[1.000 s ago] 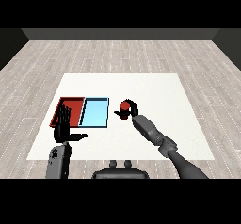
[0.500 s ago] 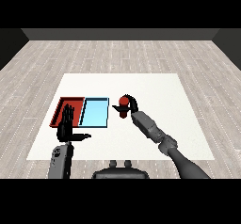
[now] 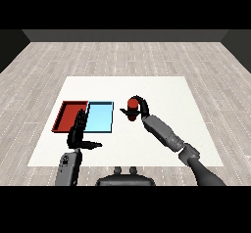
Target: Pick the red can and put it in the red box
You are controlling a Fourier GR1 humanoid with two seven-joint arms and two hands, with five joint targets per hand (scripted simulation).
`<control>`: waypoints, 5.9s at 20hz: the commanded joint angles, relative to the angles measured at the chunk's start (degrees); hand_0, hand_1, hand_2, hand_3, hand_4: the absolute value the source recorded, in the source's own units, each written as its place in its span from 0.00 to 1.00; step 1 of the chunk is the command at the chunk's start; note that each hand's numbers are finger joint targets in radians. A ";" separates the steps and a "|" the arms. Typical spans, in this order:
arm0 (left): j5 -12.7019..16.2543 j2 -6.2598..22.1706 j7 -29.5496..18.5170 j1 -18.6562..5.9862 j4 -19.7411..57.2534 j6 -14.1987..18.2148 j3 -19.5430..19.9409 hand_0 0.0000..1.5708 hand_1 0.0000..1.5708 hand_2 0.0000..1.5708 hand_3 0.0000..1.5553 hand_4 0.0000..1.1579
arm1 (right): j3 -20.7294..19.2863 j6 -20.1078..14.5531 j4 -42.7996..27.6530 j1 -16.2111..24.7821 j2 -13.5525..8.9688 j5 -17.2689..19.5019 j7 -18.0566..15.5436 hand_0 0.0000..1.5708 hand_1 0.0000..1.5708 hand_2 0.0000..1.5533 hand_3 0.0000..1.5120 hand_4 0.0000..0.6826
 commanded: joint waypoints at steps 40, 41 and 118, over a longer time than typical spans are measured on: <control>2.83 -1.34 18.47 -20.33 11.97 20.18 -23.71 0.00 0.00 0.00 0.00 0.00 | -12.91 0.12 -52.97 20.68 -4.88 37.69 27.18 0.93 0.93 0.93 0.92 0.81; 4.31 -1.34 19.81 -22.19 12.82 20.49 -22.57 0.00 0.00 0.00 0.00 0.00 | -12.81 0.18 -52.60 22.58 -4.27 38.52 25.23 0.93 0.93 0.93 0.91 0.81; 0.11 5.44 18.06 -18.95 11.30 31.75 -13.18 1.00 1.00 1.00 0.95 0.97 | -25.84 14.18 -71.18 40.42 5.09 42.36 24.64 0.00 0.00 0.00 0.00 0.00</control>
